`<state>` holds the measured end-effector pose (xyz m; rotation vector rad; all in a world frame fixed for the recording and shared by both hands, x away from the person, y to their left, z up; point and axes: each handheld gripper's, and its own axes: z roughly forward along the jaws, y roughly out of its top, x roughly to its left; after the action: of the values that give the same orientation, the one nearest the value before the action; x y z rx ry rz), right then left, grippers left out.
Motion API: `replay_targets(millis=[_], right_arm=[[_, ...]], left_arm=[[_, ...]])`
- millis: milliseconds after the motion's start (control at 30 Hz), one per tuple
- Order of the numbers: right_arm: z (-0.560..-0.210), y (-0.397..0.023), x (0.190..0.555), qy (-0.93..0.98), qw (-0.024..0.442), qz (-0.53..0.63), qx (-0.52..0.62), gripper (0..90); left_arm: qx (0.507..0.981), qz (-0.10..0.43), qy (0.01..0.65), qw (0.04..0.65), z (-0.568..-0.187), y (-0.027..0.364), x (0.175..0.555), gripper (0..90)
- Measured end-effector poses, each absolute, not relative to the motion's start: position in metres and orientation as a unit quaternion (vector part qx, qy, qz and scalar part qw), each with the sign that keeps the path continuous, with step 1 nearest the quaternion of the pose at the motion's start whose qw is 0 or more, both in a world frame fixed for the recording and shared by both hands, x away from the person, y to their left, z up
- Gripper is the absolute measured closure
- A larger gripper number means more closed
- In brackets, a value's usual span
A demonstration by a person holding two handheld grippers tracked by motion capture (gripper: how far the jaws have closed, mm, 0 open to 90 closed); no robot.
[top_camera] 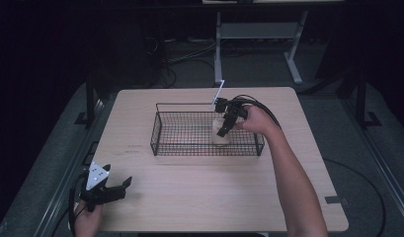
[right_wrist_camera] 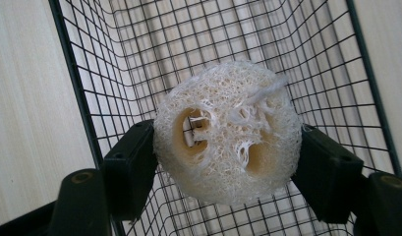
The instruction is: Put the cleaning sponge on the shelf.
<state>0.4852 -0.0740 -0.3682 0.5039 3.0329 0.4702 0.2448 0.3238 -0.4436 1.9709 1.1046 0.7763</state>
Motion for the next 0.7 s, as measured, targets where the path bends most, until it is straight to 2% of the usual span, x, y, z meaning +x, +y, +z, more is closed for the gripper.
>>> replay_targets(millis=[700], right_arm=[[-0.383, -0.071, 0.487, 0.975, 0.002, 0.153, 0.16, 28.9]], left_arm=[[0.765, 0.302, 0.432, 0.37, -0.444, 0.324, 0.246, 13.7]])
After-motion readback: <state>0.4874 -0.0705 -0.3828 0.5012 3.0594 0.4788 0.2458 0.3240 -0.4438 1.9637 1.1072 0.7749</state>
